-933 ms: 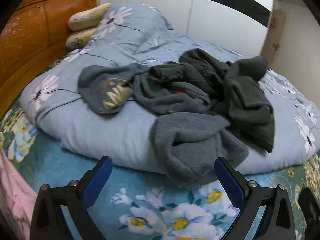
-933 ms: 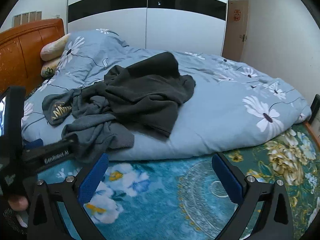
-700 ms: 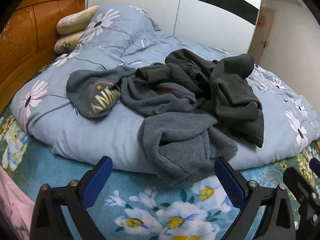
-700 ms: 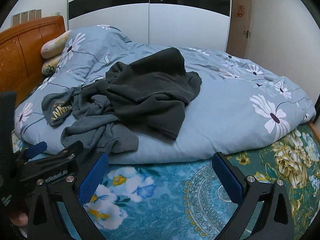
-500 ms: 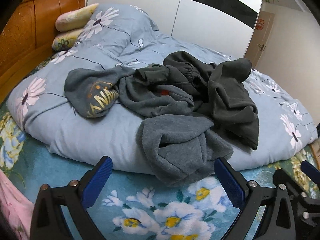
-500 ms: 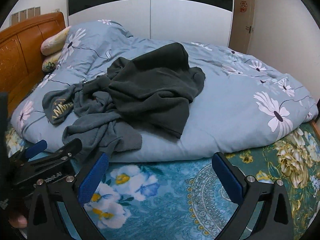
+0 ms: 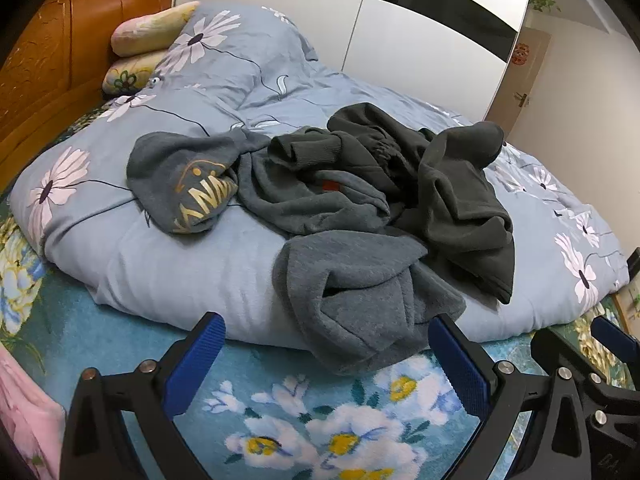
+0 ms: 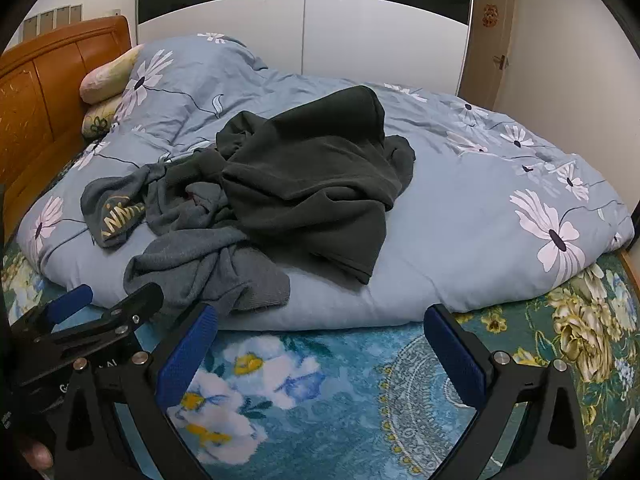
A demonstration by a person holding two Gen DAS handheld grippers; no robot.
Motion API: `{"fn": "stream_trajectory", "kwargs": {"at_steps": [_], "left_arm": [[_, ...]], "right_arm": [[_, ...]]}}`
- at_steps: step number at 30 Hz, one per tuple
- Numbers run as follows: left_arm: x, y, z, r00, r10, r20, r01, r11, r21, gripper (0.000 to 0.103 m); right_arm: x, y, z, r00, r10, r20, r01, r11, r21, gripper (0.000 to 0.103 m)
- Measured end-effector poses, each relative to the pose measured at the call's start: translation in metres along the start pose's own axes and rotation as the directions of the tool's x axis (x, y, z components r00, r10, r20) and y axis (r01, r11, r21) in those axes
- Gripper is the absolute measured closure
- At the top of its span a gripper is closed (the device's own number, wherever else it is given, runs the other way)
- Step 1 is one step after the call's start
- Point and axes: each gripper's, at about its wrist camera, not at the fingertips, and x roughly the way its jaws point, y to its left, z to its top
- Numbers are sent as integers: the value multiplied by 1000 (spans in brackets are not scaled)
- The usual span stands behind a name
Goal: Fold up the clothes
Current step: 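Approach the pile of dark grey clothes with both tools open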
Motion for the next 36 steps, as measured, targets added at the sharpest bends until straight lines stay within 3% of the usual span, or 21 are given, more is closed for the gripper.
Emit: {"fn": "stream_trajectory", "kwargs": {"at_steps": [5,17,21,36], "left_arm": [[-4,24,-1,1000,-22,-14,23,1000,20,0],[-6,27,-1,999,-35,-27,36,999,30,0],[-6,25,0,999,-31,-26,32,999,35,0],[-2,34,5,1000,-13,-19,12,999,-31,0]], "right_arm": [[2,3,1,1000,11,-9,-11,1000,-7,1],[6,3,3,999,17,-30,-17,1000,5,1],[10,3,4,998,37,-46,-37,999,11,16],[18,11,14,997,54,-50,-54,999,1,16]]}}
